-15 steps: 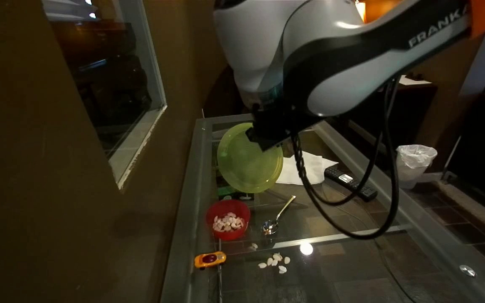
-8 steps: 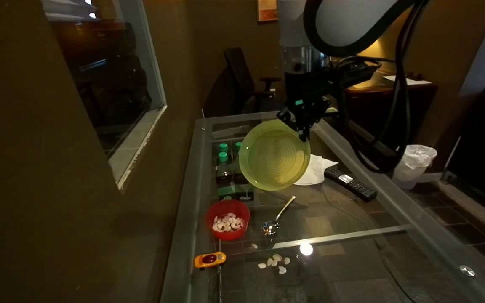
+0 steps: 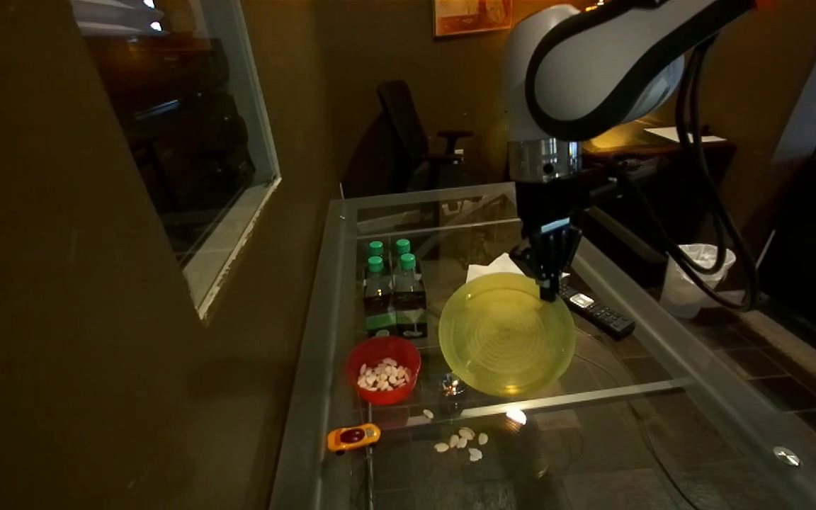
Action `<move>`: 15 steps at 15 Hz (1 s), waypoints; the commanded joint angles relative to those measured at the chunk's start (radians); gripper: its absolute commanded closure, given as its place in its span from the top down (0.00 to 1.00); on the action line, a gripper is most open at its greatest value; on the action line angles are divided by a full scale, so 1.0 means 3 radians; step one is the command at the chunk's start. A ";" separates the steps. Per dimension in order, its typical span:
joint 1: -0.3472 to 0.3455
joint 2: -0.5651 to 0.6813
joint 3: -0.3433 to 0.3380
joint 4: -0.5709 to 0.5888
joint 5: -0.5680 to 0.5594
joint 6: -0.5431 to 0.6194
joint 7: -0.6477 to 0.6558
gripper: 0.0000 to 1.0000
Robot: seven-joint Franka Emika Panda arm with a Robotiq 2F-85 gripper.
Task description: Empty the contents on the yellow plate onto the red bowl
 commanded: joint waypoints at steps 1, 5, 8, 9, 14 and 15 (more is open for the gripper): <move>-0.0081 0.0192 0.0018 -0.0089 0.0294 -0.0091 -0.0671 0.01; -0.0129 0.0479 0.0018 -0.0087 0.0268 -0.0248 -0.1196 0.01; -0.0130 0.0664 -0.0009 -0.0061 0.0173 -0.0203 -0.1306 0.01; -0.0129 0.0706 -0.0013 -0.0051 0.0153 -0.0183 -0.1331 0.01; 0.0093 0.0603 -0.0145 -0.0053 -0.0318 0.0143 -0.0969 0.42; 0.0133 0.0525 -0.0174 -0.0041 -0.0456 0.0132 -0.0863 0.50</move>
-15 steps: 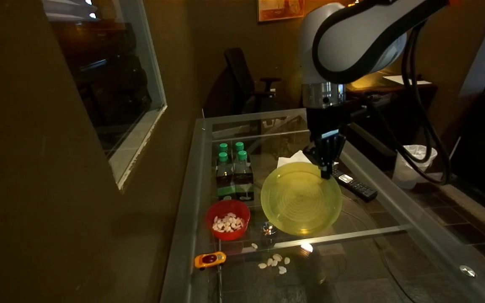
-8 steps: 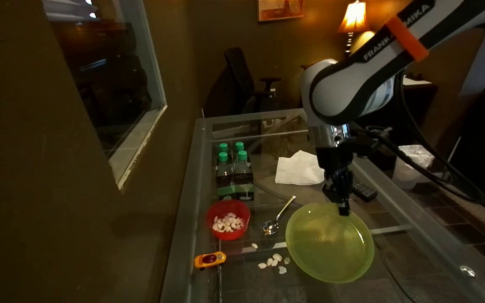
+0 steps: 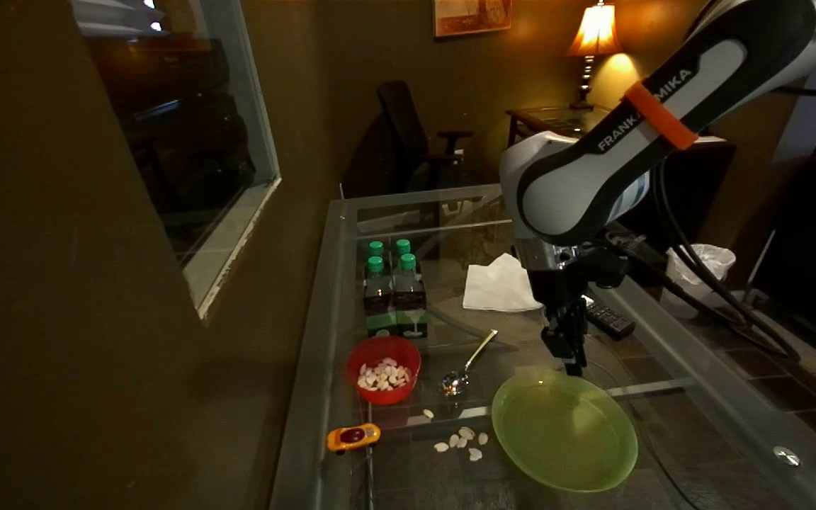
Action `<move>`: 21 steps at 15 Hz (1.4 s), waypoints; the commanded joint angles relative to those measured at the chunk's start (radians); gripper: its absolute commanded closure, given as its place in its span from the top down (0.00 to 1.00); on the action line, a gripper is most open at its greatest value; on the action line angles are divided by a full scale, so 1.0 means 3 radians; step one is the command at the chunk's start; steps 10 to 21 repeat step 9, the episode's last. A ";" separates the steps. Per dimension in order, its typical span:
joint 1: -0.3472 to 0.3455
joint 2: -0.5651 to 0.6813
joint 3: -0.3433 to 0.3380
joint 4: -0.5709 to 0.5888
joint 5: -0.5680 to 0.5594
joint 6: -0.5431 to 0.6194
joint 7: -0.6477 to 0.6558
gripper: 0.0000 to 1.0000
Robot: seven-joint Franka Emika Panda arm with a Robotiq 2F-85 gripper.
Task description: Empty the contents on the yellow plate onto the red bowl
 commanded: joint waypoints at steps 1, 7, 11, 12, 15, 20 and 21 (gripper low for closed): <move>0.0220 -0.0290 -0.0144 0.0011 -0.0502 0.0040 0.0391 0.56; 0.0328 -0.1193 0.0078 -0.0221 -0.0406 0.0333 0.0579 0.99; 0.0328 -0.0980 0.0067 0.0011 -0.0494 0.0167 0.0613 0.86; 0.0328 -0.0980 0.0067 0.0011 -0.0494 0.0167 0.0613 0.86; 0.0328 -0.0980 0.0067 0.0011 -0.0494 0.0167 0.0613 0.86; 0.0328 -0.0980 0.0067 0.0011 -0.0494 0.0167 0.0613 0.86; 0.0328 -0.0980 0.0067 0.0011 -0.0494 0.0167 0.0613 0.86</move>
